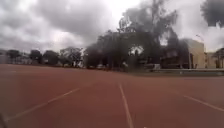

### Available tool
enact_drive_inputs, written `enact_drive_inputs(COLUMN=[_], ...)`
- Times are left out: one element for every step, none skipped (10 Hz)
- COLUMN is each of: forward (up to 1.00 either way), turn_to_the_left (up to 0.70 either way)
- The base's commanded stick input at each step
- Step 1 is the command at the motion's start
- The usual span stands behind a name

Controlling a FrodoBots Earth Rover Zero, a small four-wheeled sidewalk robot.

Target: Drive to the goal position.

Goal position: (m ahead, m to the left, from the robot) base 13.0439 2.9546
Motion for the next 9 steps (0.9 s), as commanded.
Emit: enact_drive_inputs(forward=[0.7,0.7,0.7,0.7,0.7,0.7,0.7,0.7,0.7], turn_to_the_left=[0.0,0.0,0.0,0.0,0.0,0.0,0.0,0.0,0.0])
